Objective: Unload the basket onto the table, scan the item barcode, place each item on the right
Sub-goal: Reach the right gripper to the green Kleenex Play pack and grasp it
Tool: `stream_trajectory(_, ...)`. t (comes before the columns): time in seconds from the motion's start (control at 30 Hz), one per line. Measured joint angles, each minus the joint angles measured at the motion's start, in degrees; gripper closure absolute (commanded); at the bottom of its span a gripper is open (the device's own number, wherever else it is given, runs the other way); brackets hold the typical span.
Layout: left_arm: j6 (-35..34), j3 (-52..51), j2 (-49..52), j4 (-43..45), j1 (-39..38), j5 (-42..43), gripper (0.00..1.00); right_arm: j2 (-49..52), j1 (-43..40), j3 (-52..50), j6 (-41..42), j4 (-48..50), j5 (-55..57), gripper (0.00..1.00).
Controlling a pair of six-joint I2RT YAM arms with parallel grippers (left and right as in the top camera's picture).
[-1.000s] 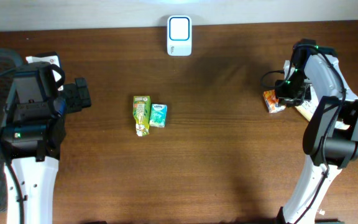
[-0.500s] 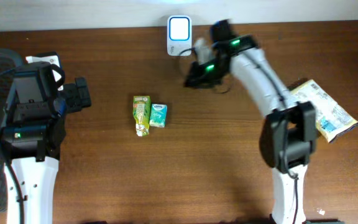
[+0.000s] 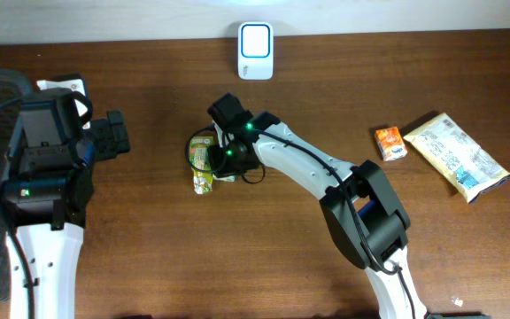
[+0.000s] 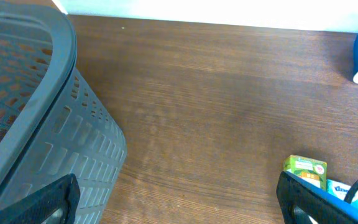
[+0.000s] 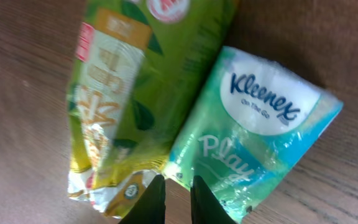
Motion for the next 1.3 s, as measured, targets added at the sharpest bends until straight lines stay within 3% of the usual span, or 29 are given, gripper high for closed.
stream_trajectory(0.1, 0.0, 0.0, 0.0, 0.0, 0.0, 0.0, 0.01, 0.0, 0.0, -1.7, 0.2, -1.1, 0.6, 0.83)
stream_trajectory(0.23, 0.0, 0.0, 0.0, 0.0, 0.0, 0.0, 0.01, 0.0, -4.1, 0.4, -6.4, -10.3, 6.4, 0.66)
stream_trajectory(0.33, 0.0, 0.0, 0.0, 0.0, 0.0, 0.0, 0.01, 0.0, -10.9, 4.1, -13.2, -12.7, 7.9, 0.67)
stream_trajectory(0.47, 0.0, 0.0, 0.0, 0.0, 0.0, 0.0, 0.01, 0.0, -11.9, 6.8, -18.1, -12.0, -0.7, 0.96)
stream_trajectory(0.57, 0.0, 0.0, 0.0, 0.0, 0.0, 0.0, 0.01, 0.0, -6.1, 4.5, -18.4, -11.6, -2.7, 0.96)
stream_trajectory(0.67, 0.0, 0.0, 0.0, 0.0, 0.0, 0.0, 0.01, 0.0, -5.9, -0.9, -13.6, -11.6, 0.1, 0.96)
stream_trajectory(0.87, 0.0, 0.0, 0.0, 0.0, 0.0, 0.0, 0.01, 0.0, -13.0, -2.0, -7.1, -6.4, 6.8, 0.95)
stream_trajectory(0.93, 0.0, 0.0, 0.0, 0.0, 0.0, 0.0, 0.01, 0.1, -16.1, -2.2, -6.7, 2.4, 8.1, 0.87)
stream_trajectory(0.97, 0.0, 0.0, 0.0, 0.0, 0.0, 0.0, 0.01, 0.1, -18.5, -2.2, -6.5, 6.6, 8.0, 0.76)
stream_trajectory(1.1, 0.0, 0.0, 0.0, 0.0, 0.0, 0.0, 0.01, 0.1, -18.9, -2.2, -4.4, 5.4, 3.3, 0.49)
stream_trajectory(1.2, 0.0, 0.0, 0.0, 0.0, 0.0, 0.0, 0.01, 0.1, -18.4, -2.3, 2.5, 2.4, -3.6, 0.50)
stream_trajectory(1.3, 0.0, 0.0, 0.0, 0.0, 0.0, 0.0, 0.01, 0.1, -16.3, -4.5, 6.1, 5.4, -5.2, 0.68)
